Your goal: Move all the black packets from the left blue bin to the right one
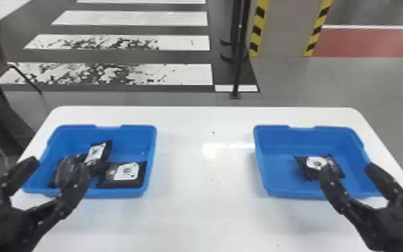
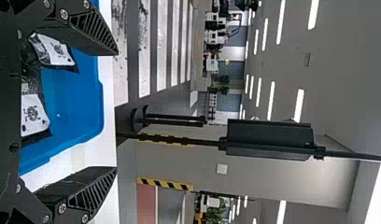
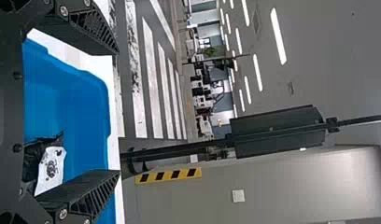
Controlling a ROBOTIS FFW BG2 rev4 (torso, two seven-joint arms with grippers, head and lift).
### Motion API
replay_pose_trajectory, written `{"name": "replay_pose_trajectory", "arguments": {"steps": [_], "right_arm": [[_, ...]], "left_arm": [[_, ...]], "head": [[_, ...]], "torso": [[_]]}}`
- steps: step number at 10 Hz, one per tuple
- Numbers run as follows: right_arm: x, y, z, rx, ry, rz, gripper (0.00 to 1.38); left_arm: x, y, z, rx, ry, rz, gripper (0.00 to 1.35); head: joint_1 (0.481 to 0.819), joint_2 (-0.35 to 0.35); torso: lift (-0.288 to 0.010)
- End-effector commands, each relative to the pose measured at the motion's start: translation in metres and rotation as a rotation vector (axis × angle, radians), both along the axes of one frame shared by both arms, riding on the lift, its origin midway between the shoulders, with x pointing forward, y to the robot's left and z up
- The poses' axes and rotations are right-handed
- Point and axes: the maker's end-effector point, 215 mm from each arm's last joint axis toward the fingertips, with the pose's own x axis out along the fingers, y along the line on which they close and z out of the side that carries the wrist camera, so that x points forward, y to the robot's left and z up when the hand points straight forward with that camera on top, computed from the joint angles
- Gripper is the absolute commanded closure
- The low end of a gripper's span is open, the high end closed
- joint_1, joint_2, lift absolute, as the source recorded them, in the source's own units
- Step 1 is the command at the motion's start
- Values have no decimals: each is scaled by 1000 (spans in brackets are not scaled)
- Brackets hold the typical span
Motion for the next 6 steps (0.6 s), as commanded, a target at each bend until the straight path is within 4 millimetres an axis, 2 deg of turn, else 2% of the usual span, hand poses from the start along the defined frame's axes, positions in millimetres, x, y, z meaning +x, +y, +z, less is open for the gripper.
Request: {"name": "replay_pose_trajectory", "arguments": {"steps": [1,2,3,5,6], "right_arm": [[-33,22,21,47,-9,30,116],[-52,38,32,66,-4,56,117],[-65,49,35,78,11,72,117],[-69,54,32,105,23,79,117],[-68,55,32,109,21,83,117]], "left_arm": [[-2,3,-5,16,13,6,168],[-2,4,-7,21,21,9,168],[-1,5,-7,24,19,12,168],[7,17,-12,61,32,34,168],[17,26,-22,89,53,54,168]], "head": [[695,24],[695,50],[695,66],[695,119],[695,135]], "torso": [[-140],[-140],[-140],[-140],[-140]]}}
